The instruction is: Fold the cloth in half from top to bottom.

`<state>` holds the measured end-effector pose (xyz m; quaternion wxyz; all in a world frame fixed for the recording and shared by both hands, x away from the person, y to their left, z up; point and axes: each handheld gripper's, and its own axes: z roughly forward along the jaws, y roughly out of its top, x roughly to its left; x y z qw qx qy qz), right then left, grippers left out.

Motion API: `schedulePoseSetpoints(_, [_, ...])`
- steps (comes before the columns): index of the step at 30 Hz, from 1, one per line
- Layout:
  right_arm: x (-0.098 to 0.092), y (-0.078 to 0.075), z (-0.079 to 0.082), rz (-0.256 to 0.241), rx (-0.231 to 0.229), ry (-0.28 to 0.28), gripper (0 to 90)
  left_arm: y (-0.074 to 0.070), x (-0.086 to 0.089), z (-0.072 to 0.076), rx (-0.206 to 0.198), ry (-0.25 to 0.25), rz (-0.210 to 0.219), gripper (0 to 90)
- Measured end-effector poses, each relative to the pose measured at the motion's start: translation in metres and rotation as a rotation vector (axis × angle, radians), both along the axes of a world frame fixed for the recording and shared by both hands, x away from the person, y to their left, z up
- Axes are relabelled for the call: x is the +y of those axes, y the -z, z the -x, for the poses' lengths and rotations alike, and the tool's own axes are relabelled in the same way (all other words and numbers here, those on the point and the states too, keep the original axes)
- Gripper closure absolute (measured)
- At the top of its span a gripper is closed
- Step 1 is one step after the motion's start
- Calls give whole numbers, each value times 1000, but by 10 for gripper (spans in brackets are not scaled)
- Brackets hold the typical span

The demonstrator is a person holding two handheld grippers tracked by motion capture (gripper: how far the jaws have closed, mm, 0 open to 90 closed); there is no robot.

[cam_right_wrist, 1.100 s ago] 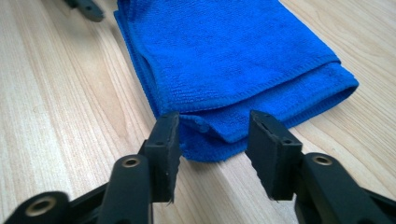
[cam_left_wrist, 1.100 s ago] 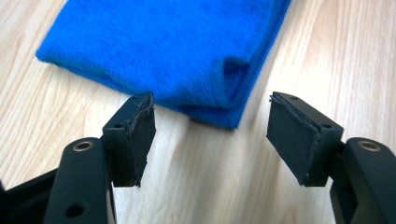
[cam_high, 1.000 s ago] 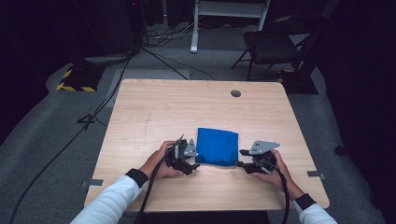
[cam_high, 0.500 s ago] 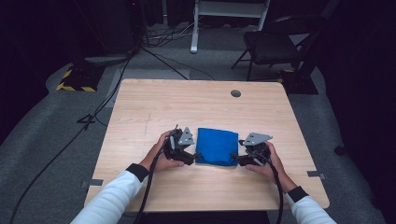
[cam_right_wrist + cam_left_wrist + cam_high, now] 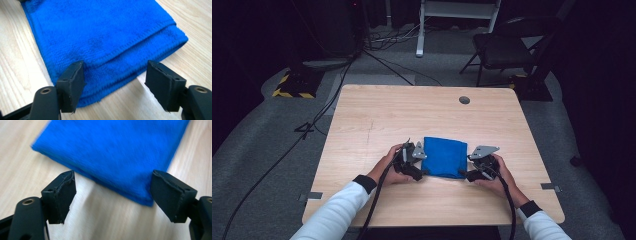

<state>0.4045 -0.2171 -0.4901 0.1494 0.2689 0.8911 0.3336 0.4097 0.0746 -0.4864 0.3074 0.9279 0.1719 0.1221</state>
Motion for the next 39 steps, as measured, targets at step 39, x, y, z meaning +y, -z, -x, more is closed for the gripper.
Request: schedulePoseSetpoints(39, [-9,-11,-27,-68,-10,31,295,-12,79,38,-64,-106,31,183])
